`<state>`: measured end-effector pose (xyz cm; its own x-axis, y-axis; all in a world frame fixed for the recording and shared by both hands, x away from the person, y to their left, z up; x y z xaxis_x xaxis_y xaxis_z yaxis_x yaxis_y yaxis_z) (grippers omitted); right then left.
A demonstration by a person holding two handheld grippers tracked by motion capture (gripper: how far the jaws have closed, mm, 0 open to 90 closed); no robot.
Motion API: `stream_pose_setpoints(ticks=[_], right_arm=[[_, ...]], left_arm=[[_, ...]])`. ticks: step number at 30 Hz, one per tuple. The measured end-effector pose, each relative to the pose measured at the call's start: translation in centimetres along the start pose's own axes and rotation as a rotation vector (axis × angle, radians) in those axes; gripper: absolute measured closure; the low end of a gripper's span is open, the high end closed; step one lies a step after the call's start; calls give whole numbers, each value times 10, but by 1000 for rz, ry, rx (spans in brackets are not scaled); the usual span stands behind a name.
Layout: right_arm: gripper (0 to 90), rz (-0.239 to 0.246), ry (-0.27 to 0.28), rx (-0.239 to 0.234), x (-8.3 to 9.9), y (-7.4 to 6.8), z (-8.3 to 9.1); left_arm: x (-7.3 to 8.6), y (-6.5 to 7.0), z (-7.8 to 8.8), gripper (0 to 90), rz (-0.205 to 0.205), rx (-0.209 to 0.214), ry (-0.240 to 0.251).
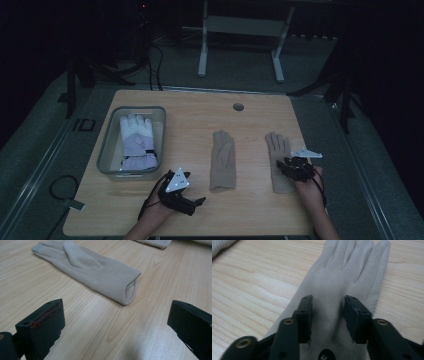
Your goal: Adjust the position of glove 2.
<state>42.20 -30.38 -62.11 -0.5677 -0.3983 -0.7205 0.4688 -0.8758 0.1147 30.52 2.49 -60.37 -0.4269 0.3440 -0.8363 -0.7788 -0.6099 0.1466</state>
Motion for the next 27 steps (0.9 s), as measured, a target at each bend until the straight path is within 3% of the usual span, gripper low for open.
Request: stream_pose_setpoints(ticks=[3, 5, 9, 16, 22, 27], right_arm=[[791, 0, 1, 42, 0, 0, 1], [821, -13, -9, 72, -1, -2, 1], [832, -68, -4, 103, -9, -8, 5], [833, -136, 58, 128, -42, -21, 22], [832, -143, 98, 154, -71, -36, 30], [832, -163, 117, 135, -90, -54, 29]], left_arm=[[0, 0, 0, 14, 6, 2, 1], [1, 0, 0, 14, 3, 1, -4], [0, -1, 0, 14, 11, 4, 3], [-1, -2, 2, 14, 15, 2, 9], [0, -3, 2, 14, 15, -2, 6], [1, -5, 2, 14, 11, -4, 1]])
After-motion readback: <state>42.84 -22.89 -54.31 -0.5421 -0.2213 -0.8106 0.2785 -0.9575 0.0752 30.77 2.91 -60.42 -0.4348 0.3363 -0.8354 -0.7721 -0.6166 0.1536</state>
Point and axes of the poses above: each handheld gripper's, and its own axes: z roughly backward along the jaws, x roughly out of its underside, y roughly to its right, the point moved 10 cm from there along -z, roughly forward along the jaws, and after that the axes turned 7 degrees about z, right-handed, at the moved point
